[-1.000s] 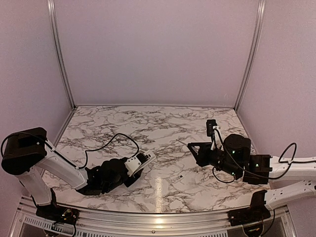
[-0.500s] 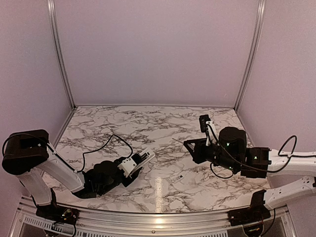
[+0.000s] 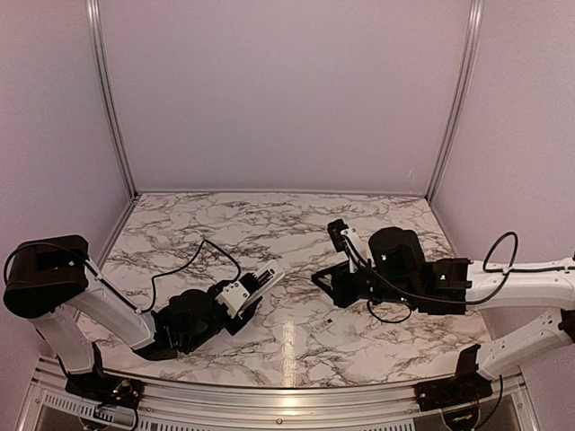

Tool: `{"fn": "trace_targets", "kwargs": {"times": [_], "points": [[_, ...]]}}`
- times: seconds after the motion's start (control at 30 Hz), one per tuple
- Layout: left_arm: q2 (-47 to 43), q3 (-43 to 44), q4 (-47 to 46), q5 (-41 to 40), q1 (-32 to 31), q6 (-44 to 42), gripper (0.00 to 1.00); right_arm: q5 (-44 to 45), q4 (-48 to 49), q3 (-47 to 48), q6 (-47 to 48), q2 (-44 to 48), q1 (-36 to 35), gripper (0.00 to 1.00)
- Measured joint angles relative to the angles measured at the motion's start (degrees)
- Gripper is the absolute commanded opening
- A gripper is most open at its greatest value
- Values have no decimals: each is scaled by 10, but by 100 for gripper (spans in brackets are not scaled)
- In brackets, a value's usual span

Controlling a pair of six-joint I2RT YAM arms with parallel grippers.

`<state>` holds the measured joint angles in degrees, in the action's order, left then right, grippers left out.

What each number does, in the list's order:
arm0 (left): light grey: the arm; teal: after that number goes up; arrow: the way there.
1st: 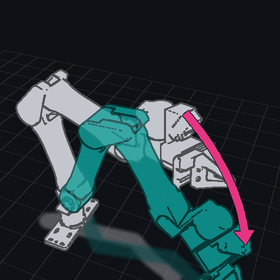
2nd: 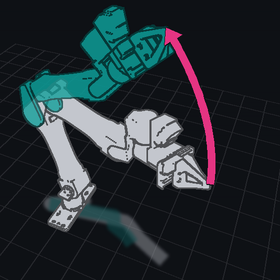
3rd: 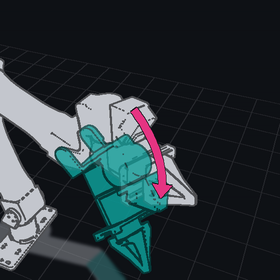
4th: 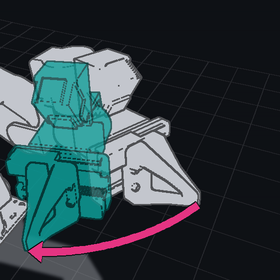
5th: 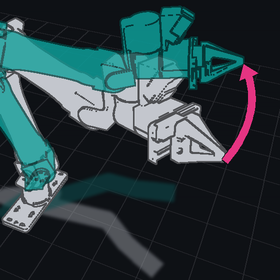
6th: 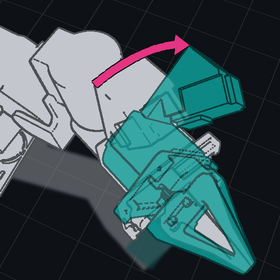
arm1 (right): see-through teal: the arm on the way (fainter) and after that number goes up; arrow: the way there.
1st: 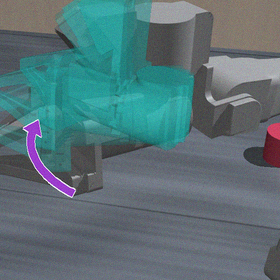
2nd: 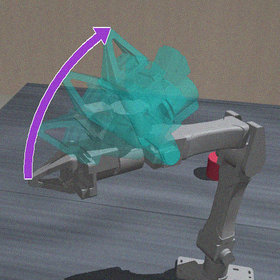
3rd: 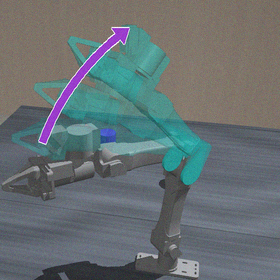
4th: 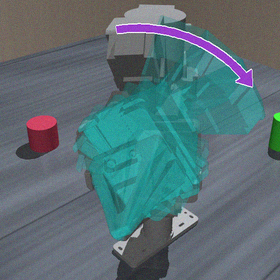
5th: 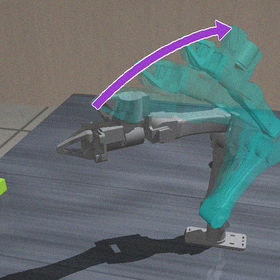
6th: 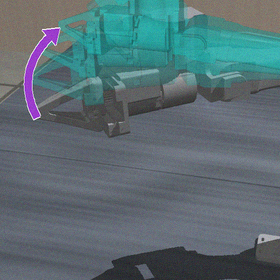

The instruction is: Unload the batteries from the remote control

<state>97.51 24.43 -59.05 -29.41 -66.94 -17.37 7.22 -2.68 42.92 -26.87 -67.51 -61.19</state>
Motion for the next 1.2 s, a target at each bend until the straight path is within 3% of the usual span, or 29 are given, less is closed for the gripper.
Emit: {"fn": "trace_targets", "kwargs": {"times": [0.5, 1.2], "points": [[12, 30, 49, -47, -8, 3, 0, -22, 0, 78, 9, -111, -28, 0], [13, 40, 63, -64, -14, 4, 0, 17, -7, 129, 10, -183, -35, 0]]}}
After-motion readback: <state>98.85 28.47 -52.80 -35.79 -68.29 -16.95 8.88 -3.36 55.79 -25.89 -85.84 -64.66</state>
